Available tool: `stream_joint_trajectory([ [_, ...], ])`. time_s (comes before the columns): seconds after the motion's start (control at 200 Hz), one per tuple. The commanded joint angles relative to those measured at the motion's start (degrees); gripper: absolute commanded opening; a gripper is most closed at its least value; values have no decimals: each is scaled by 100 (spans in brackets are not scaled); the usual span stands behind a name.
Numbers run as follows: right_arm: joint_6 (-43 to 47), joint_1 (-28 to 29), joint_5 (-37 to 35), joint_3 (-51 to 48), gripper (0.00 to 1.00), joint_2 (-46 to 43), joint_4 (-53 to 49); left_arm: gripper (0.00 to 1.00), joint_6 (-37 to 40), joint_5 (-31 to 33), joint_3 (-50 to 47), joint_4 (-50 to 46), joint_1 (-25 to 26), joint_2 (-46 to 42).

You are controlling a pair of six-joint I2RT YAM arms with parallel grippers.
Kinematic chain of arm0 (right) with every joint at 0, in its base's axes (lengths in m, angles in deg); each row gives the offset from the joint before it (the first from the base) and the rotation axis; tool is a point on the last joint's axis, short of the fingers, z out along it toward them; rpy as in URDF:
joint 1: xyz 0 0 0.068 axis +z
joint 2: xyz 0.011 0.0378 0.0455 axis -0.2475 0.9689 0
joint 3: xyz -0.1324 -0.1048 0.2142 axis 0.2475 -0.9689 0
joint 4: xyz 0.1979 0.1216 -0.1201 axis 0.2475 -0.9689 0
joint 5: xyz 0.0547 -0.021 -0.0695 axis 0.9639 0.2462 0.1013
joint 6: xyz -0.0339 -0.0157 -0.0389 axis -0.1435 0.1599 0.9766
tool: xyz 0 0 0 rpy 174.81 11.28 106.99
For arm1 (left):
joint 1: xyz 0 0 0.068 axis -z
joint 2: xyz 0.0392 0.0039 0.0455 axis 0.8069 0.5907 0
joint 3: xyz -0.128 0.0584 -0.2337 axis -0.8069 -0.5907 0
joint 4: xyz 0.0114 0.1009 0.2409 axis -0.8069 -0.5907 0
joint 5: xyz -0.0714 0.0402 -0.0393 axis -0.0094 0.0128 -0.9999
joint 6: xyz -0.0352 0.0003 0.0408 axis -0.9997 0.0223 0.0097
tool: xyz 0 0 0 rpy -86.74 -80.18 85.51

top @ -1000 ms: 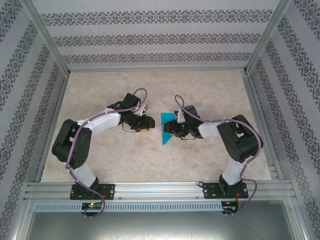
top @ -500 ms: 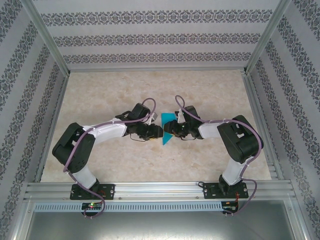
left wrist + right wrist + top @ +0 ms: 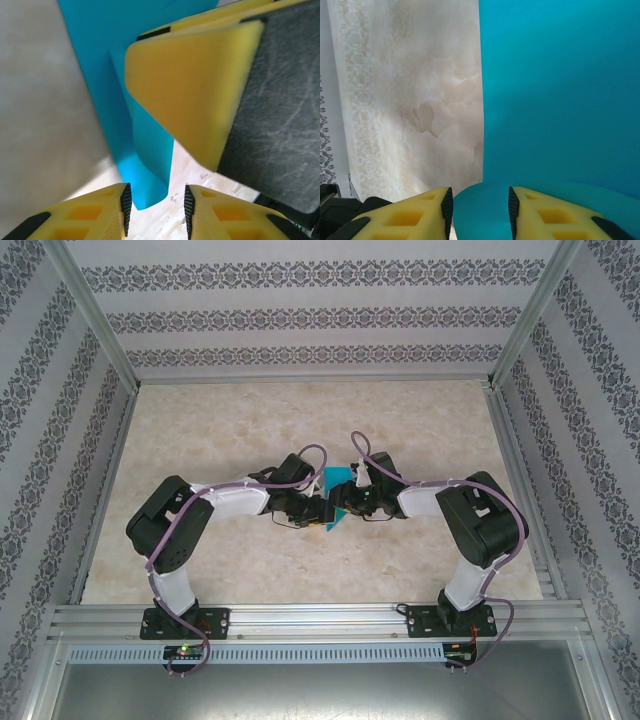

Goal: Fold a paper plane with a square sheet of paper (pick it up from the middle)
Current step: Third fold the triangle at the center of the table.

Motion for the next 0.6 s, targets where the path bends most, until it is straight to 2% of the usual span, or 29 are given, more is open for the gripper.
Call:
stream_joint_trajectory([
  [0.0, -65, 55, -199, -179, 36, 15, -403, 35, -6, 120, 166, 102, 87, 131],
  [0.595, -73, 37, -154, -259, 35, -35, -343, 18, 84, 155, 385, 31, 105, 397],
])
